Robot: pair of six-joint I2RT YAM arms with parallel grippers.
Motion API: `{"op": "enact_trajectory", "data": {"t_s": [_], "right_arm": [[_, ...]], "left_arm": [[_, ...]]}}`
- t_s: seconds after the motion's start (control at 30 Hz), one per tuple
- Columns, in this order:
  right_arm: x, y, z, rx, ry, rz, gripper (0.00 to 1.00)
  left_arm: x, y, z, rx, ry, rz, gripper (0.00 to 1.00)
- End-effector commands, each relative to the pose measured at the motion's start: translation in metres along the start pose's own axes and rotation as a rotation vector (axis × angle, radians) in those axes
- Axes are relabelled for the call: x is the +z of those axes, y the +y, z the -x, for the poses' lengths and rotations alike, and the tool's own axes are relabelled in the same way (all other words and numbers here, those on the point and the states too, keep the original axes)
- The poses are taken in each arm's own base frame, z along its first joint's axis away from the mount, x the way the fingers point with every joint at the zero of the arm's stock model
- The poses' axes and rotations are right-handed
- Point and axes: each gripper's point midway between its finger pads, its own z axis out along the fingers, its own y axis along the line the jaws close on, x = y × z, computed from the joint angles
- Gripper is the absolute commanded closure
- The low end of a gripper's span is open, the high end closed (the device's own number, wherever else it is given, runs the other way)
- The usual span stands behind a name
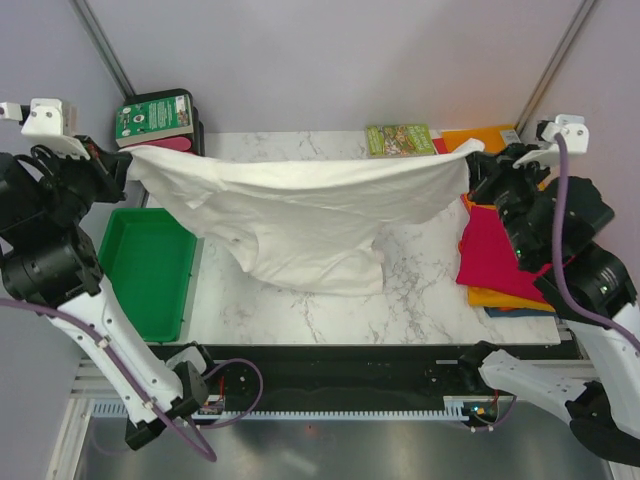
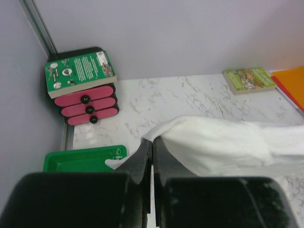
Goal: Fold and stack the t-shirts
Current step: Flatten out the tshirt
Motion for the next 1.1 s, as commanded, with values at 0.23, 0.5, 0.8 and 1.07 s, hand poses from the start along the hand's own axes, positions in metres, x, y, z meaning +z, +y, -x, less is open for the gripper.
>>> {"op": "enact_trajectory", "data": {"t_s": [0.23,0.5,0.8,1.07], "right_arm": [[-0.052,-0.021,0.045,-0.039,-0.054,0.020,1.00],[0.005,-0.022,-0.042,-0.140,0.106,-0.087,1.00],[0.123,-0.044,-0.135,-0.058,0.237,-0.209,1.00],[0.225,-0.086,-0.197,-0.043,0.314,-0.352,1.00]], "left_arm": [[-0.084,-0.079,0.046,0.135,-0.210,-0.022,0.98],[-0.004,-0.028,-0.011,-0.120,-0.002,-0.113,0.98],[0.100,0.026,-0.037,-0.099,0.083,-0.055,0.98],[0.230,0.034,-0.114,-0.086,0.263,-0.049,0.98]]}}
